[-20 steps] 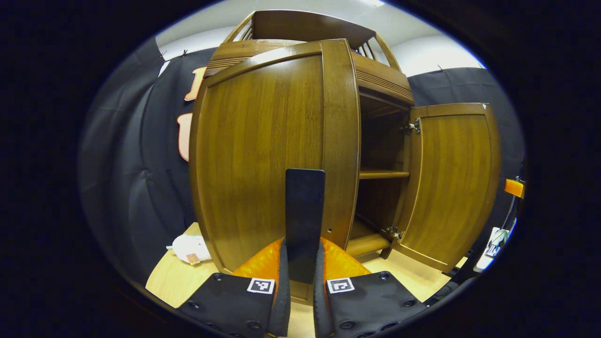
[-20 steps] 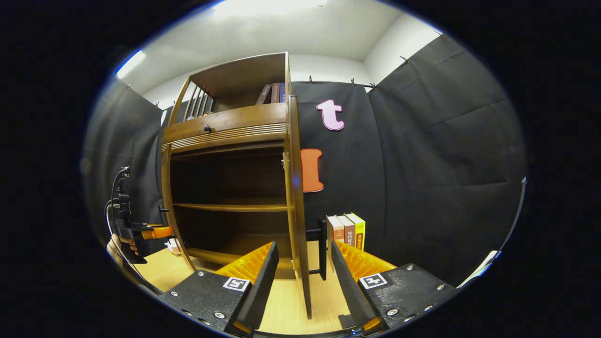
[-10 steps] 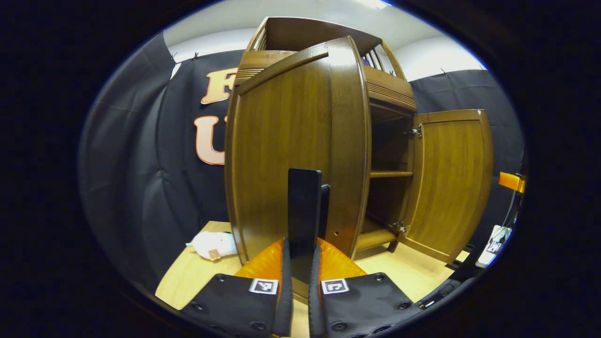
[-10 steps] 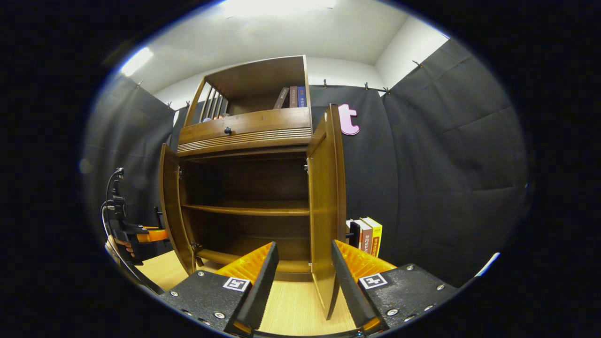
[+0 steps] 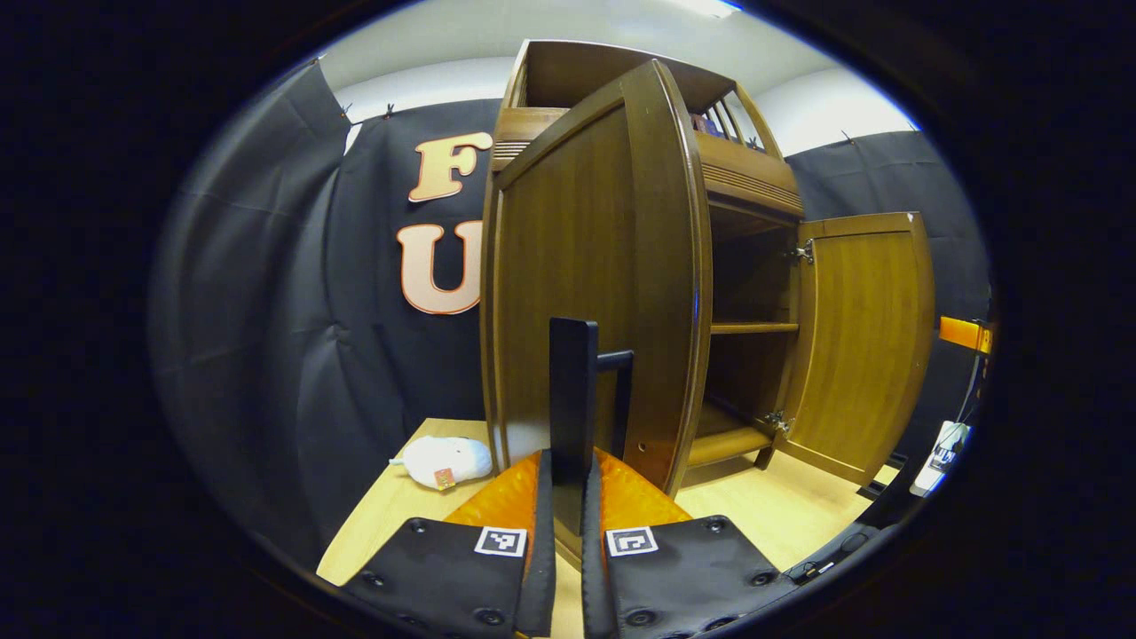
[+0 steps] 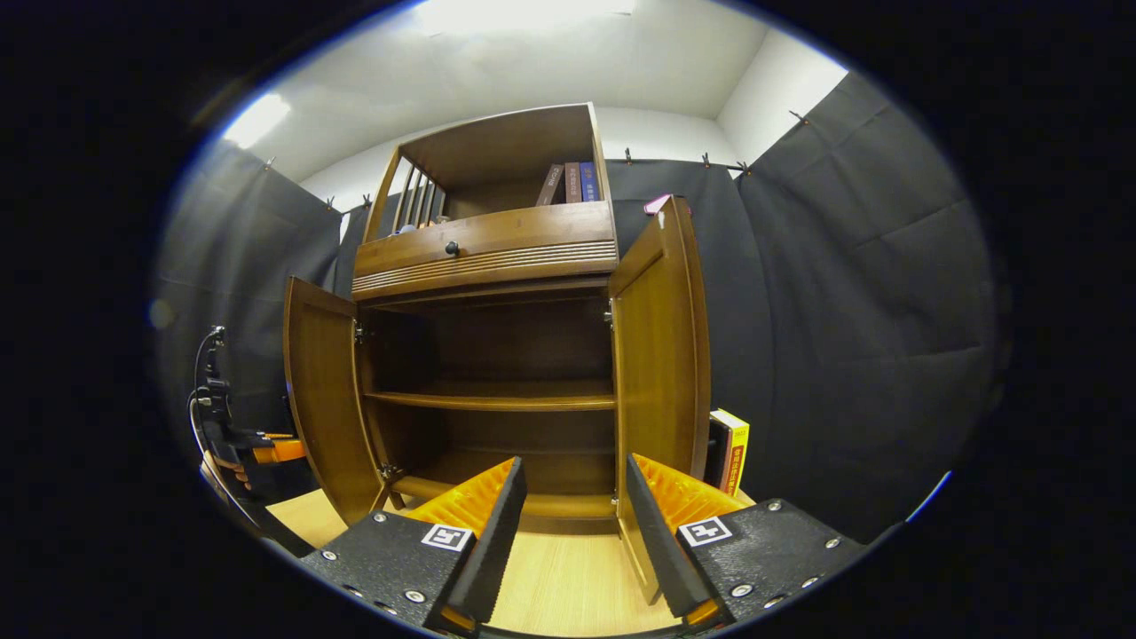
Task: Open the right door of the double-door shoe cabinet with the right hand, and open the left door with the left hand.
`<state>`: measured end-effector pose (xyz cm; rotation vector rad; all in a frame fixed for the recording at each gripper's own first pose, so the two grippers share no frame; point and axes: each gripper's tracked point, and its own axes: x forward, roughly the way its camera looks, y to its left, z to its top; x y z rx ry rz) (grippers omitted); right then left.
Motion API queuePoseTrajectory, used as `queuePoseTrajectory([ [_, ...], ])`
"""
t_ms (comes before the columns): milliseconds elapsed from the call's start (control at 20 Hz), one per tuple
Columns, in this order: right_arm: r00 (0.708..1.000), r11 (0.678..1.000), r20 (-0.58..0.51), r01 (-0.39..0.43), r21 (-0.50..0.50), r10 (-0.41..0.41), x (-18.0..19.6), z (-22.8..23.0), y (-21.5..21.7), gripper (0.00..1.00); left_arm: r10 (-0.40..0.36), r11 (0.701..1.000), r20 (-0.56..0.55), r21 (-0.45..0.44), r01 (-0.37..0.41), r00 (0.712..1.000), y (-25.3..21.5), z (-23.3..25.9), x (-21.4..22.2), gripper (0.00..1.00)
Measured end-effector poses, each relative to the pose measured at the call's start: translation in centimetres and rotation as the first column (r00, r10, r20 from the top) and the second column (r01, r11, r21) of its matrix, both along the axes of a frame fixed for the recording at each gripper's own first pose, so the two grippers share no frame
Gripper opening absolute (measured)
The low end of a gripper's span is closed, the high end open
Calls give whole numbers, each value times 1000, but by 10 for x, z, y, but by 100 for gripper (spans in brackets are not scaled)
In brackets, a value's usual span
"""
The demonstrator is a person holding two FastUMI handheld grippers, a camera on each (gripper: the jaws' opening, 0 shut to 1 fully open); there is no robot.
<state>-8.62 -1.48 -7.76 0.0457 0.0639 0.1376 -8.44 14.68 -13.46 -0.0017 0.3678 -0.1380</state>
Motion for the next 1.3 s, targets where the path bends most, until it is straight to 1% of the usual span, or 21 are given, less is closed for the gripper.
queuePoseTrajectory([
  [150, 1000, 1000, 1, -12, 0, 12, 4, 1, 12, 70, 36, 999, 7, 11, -36, 999, 23, 2, -4, 19],
  [200, 1000, 1000, -2, -16, -1, 16, 5, 0, 16, 70, 55, 998, 13, 29, -55, 998, 35, 3, -5, 9],
  [250, 1000, 1000, -3, -22, -2, 22, 5, 0, 19, 70, 61, 997, 14, 38, -62, 998, 43, 2, -6, 9],
  [450, 999, 999, -6, -41, -2, 41, 10, -1, 33, 70, 72, 997, 13, -7, -72, 997, 63, 5, -8, 9],
  [500, 999, 999, -7, -45, -3, 45, 11, -2, 36, 70, 64, 998, 12, -6, -64, 998, 64, 5, -8, 7],
  [700, 998, 998, -9, -55, -1, 55, 17, -3, 49, 70, 40, 999, 11, 14, -40, 999, 69, 5, -6, 9],
  [850, 998, 998, -4, -55, 1, 55, 19, -2, 56, 70, 44, 999, 10, 19, -44, 999, 80, 6, -6, 8],
  [1100, 998, 998, -12, -63, -9, 62, 26, -6, 65, 70, 73, 997, 10, 8, -73, 997, 101, 6, -4, 7],
  [1200, 998, 998, -17, -65, -10, 64, 29, -8, 68, 70, 65, 998, 7, 6, -65, 998, 104, 5, -3, 5],
  [1250, 998, 998, -21, -66, -10, 66, 30, -10, 70, 70, 58, 998, 5, 7, -58, 998, 106, 5, -3, 8],
  [1300, 997, 998, -24, -67, -9, 67, 33, -11, 71, 70, 51, 999, 4, 13, -51, 999, 106, 6, -3, 8],
])
